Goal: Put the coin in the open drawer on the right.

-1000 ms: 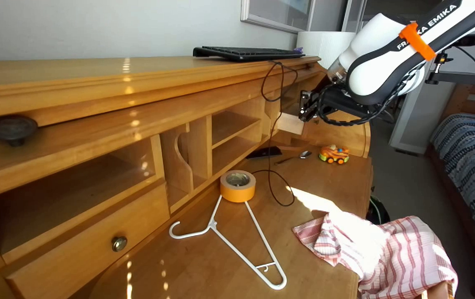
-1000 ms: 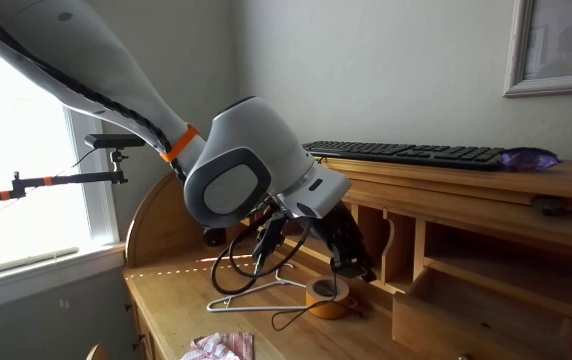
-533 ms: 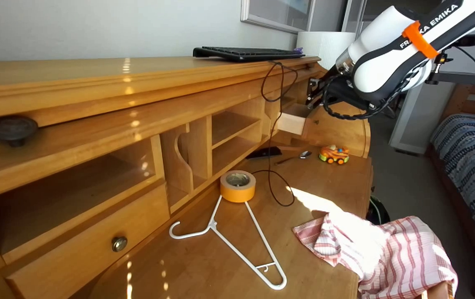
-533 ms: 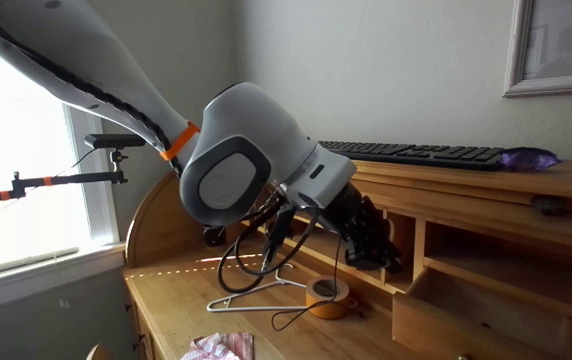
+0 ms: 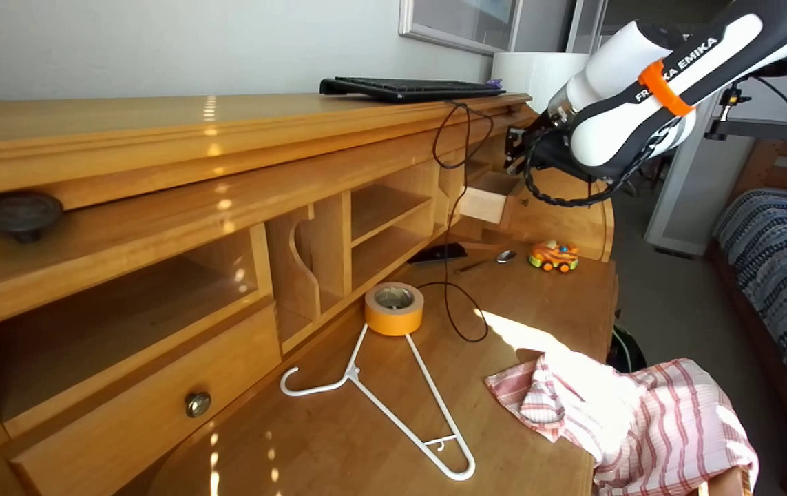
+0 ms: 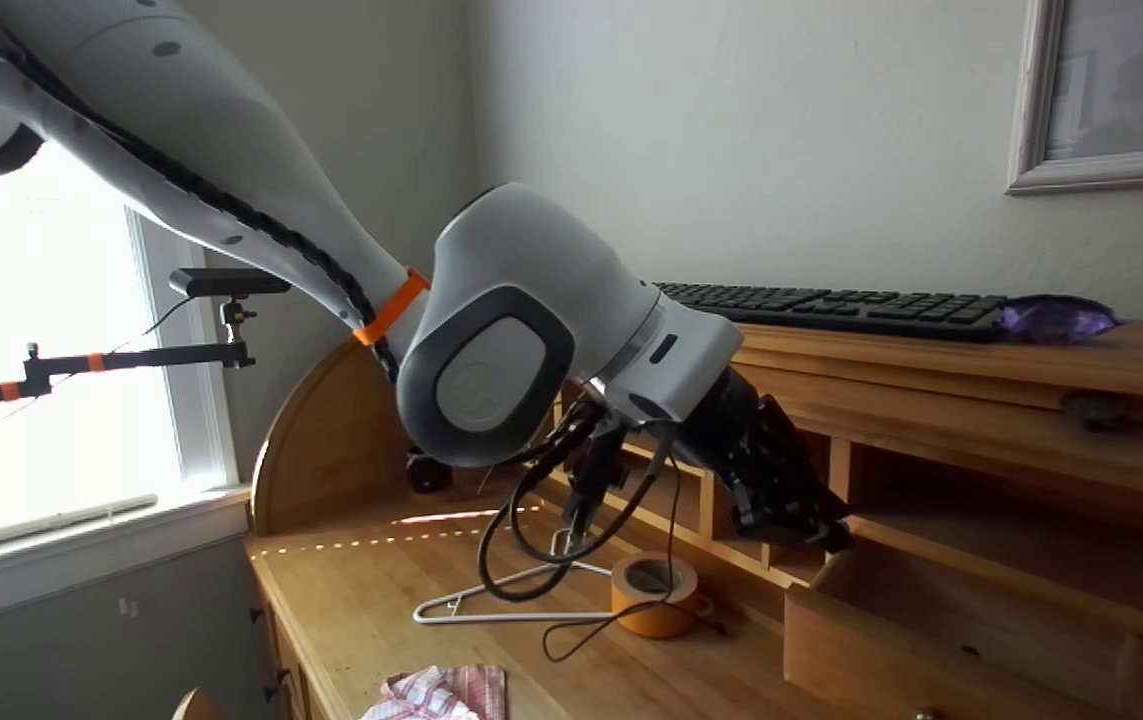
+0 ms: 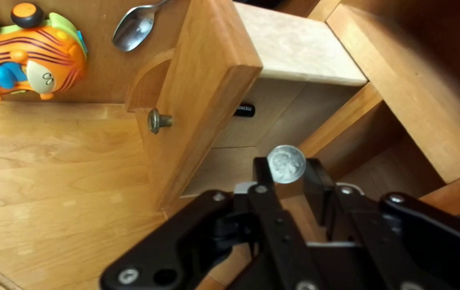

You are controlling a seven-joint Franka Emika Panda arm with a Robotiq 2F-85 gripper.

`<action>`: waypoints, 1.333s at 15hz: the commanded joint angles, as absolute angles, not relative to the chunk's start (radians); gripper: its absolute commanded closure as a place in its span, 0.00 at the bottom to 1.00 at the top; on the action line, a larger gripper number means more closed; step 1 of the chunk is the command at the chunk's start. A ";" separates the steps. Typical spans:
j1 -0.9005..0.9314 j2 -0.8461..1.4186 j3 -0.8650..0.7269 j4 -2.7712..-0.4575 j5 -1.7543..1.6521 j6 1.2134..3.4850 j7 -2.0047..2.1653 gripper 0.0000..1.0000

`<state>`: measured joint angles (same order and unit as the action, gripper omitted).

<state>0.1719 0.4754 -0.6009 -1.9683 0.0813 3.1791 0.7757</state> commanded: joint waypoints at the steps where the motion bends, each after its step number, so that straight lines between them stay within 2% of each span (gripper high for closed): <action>1: 0.185 0.583 -0.630 -1.882 0.106 3.219 0.825 0.94; 10: 0.175 0.726 -0.654 -1.756 0.119 3.207 0.860 0.94; 12: 0.174 0.741 -0.653 -1.741 0.120 3.205 0.866 0.47; 14: 0.174 0.752 -0.655 -1.731 0.118 3.204 0.870 0.44; 19: 0.185 0.734 -0.647 -1.758 0.114 3.228 0.862 0.05; 20: 0.193 0.725 -0.649 -1.774 0.111 3.241 0.859 0.01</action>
